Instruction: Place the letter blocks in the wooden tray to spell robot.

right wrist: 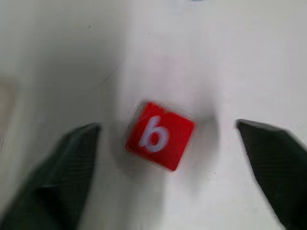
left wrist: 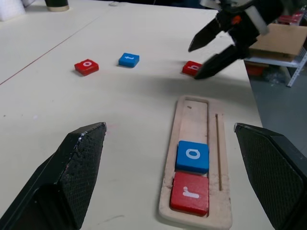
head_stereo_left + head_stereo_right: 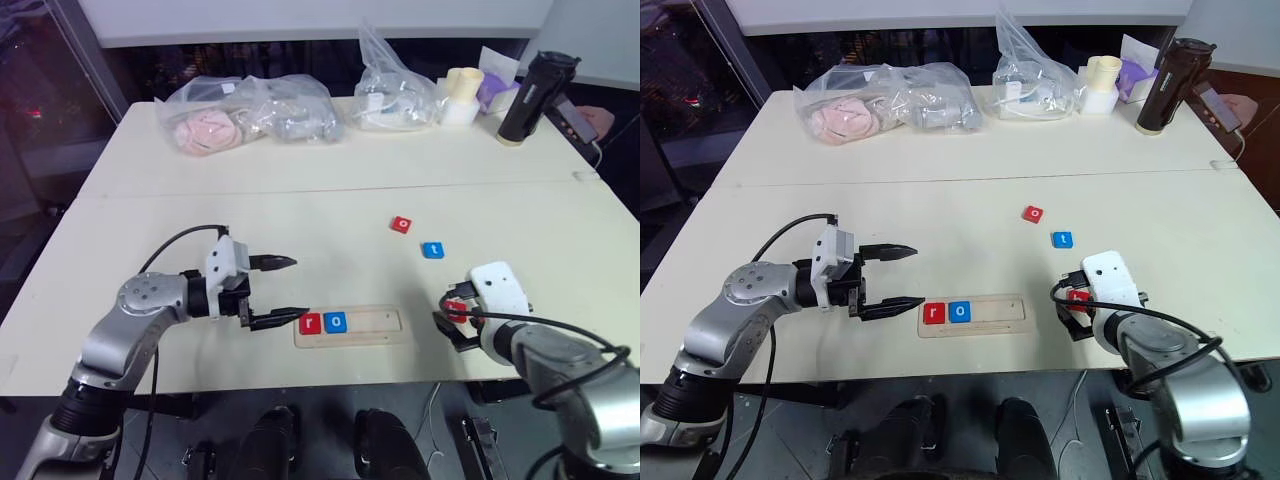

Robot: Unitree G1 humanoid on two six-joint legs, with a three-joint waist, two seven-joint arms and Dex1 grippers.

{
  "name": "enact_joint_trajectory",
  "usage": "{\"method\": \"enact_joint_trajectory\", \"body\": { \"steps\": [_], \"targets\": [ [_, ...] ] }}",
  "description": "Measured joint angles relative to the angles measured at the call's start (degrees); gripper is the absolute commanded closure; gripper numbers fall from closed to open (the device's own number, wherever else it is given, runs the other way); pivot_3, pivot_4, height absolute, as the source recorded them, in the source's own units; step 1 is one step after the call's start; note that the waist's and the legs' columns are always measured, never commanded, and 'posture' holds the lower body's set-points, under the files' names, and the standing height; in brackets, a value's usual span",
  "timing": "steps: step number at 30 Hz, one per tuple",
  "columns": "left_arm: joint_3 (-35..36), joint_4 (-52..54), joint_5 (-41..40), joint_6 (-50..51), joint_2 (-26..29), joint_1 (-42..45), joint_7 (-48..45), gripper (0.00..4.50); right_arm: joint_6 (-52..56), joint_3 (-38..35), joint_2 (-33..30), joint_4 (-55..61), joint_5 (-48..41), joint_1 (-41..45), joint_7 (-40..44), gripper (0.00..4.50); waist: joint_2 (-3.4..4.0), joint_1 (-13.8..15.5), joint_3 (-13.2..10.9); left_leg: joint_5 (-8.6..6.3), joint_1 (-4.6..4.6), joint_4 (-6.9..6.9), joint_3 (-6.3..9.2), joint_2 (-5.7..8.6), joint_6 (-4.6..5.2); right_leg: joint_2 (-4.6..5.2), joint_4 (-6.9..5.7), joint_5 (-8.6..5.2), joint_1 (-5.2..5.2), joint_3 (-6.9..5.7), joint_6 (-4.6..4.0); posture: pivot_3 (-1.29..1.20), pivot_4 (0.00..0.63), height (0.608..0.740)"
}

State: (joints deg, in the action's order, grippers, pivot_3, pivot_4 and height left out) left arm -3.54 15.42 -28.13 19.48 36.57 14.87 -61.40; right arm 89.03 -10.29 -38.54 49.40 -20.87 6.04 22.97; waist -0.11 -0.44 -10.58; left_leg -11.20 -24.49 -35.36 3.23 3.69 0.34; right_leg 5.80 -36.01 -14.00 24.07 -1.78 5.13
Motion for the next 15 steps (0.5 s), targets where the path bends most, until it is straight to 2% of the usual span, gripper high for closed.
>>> {"method": "enact_joint_trajectory", "body": {
  "steps": [1,3,5,9,15],
  "targets": [
    [-0.01,0.01,0.01,-0.01,-0.03,-0.01,0.02,0.0,-2.6,0.17,-3.77,-0.37,-1.43,-0.65,4.2,0.05,-0.02,0.01,-0.01,-0.01,0.01,-0.02,0.01,-0.01,0.02,0.0,0.03,-0.01,-0.04,-0.03,0.01,0.0,0.15,0.738],
    [0.07,0.02,0.05,-0.05,0.18,-0.22,0.0,0.0,-15.75,1.59,-14.98,-4.0,-1.88,-4.24,14.5,0.05,-0.08,0.11,-0.05,-0.03,0.08,-0.04,0.01,-0.02,0.04,0.0,0.11,-0.15,-0.19,-0.09,0.24,0.0,0.15,0.738],
    [0.06,-0.08,0.12,-0.12,0.21,-0.22,-0.04,0.0,-31.92,3.16,-20.95,-12.36,1.48,-5.2,21.51,0.05,-0.15,0.0,-0.09,-0.04,0.14,-0.08,0.0,-0.13,0.03,-0.1,0.34,-0.13,-0.38,-0.13,0.22,0.0,0.15,0.738],
    [0.04,-0.59,0.52,-0.38,0.1,0.17,0.05,0.0,-55.83,7.24,-24.31,-28.85,7.82,-2.13,29.88,0.05,-0.15,-0.18,-0.1,-0.05,0.17,-0.11,-0.01,-0.29,0.02,-0.2,0.75,0.13,-0.55,-0.11,0.0,0.0,0.15,0.738],
    [0.07,-0.74,1.41,-0.95,-0.24,0.51,0.43,0.0,-71.84,13.93,-23.3,-44.51,11.66,5.54,38.93,0.05,-0.16,0.09,-0.12,-0.08,0.11,-0.06,-0.01,-0.29,0.06,-0.2,0.77,0.24,-0.49,-0.1,-0.14,0.0,0.15,0.738]
  ]
}}
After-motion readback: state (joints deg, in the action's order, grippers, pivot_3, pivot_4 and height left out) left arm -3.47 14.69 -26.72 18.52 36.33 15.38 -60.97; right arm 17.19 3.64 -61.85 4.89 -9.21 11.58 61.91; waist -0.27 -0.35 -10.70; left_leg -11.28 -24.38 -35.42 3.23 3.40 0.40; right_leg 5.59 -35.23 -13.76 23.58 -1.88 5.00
